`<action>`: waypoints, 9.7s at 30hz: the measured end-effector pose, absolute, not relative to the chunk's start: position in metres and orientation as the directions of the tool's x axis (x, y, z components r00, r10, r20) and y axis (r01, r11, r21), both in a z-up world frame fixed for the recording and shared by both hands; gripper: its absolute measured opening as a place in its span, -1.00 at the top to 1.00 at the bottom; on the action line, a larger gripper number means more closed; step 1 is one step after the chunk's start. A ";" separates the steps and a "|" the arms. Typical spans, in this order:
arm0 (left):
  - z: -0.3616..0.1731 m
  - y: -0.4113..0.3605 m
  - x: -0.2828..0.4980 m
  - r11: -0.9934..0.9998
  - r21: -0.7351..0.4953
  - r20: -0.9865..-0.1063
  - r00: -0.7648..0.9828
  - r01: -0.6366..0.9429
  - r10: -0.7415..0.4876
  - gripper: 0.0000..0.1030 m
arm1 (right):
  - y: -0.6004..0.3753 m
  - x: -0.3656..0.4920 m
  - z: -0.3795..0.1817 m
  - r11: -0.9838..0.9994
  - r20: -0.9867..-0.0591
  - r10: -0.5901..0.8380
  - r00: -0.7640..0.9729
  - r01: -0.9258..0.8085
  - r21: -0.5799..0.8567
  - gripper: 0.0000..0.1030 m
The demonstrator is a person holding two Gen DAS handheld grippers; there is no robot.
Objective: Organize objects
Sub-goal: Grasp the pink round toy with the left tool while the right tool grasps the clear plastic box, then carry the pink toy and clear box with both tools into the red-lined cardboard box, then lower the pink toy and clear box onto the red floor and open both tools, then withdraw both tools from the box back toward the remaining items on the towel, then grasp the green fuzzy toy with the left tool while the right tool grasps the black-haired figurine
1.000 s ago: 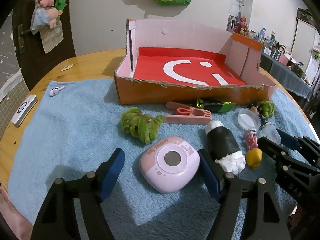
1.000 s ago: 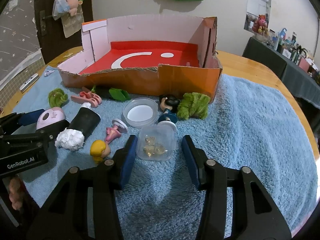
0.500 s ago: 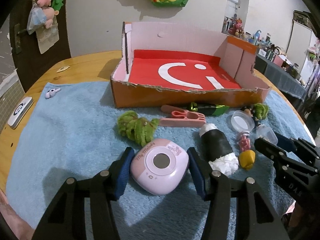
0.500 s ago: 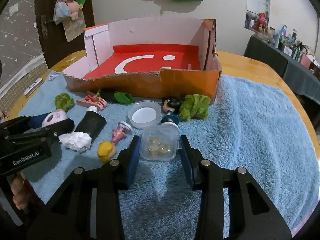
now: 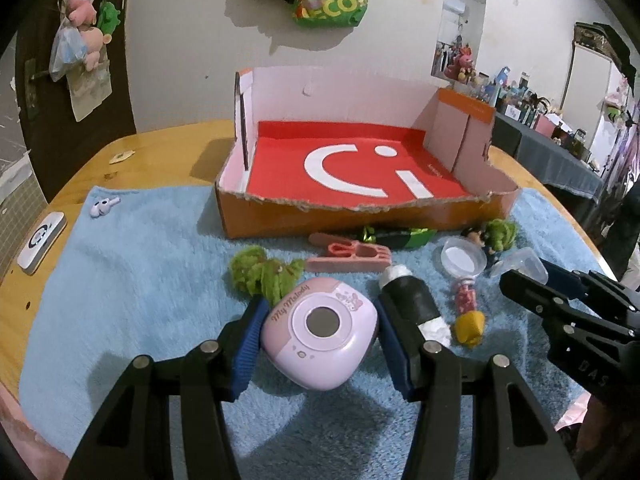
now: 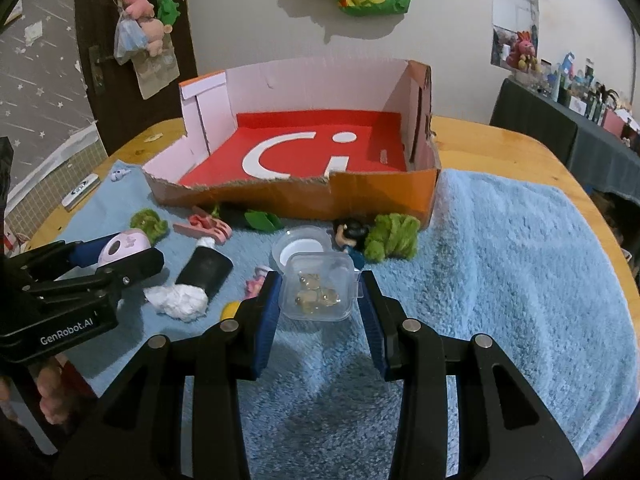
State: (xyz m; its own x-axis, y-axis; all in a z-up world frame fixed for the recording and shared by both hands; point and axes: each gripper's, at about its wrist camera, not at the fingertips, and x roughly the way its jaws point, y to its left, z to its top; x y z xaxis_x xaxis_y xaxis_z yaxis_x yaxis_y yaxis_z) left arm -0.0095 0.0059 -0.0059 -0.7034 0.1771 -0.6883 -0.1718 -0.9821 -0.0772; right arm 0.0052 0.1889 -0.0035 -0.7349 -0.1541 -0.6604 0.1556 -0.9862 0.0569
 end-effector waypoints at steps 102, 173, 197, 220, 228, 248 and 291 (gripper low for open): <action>-0.016 0.036 -0.197 -0.971 -0.094 -0.821 -0.534 -0.221 0.201 -0.10 | 0.193 -0.165 -0.008 -0.977 -0.819 -0.207 -0.536 0.151 0.148 0.25; 0.031 0.004 -0.106 -0.986 -0.069 -0.710 -0.686 -0.154 0.157 -0.84 | 0.189 -0.079 0.033 -0.981 -0.702 -0.194 -0.685 0.150 0.125 -0.84; 0.032 -0.008 -0.074 -0.990 -0.081 -0.692 -0.708 -0.117 0.140 -1.00 | 0.189 -0.044 0.034 -0.987 -0.673 -0.157 -0.722 0.142 0.078 -0.96; 0.018 -0.013 -0.044 -0.987 -0.090 -0.689 -0.707 -0.131 0.157 -0.83 | 0.190 -0.015 0.018 -0.989 -0.686 -0.146 -0.712 0.120 0.086 -0.68; 0.009 -0.016 -0.043 -0.986 -0.107 -0.709 -0.685 -0.127 0.165 -0.48 | 0.191 -0.010 0.012 -0.990 -0.698 -0.142 -0.702 0.118 0.083 -0.24; -0.009 -0.020 -0.052 -0.986 -0.113 -0.745 -0.647 -0.119 0.163 -0.03 | 0.195 -0.016 -0.006 -0.989 -0.735 -0.149 -0.662 0.114 0.097 0.43; -0.022 -0.022 -0.069 -0.989 -0.097 -0.776 -0.615 -0.109 0.144 0.12 | 0.193 -0.031 -0.021 -0.988 -0.767 -0.152 -0.624 0.118 0.100 0.46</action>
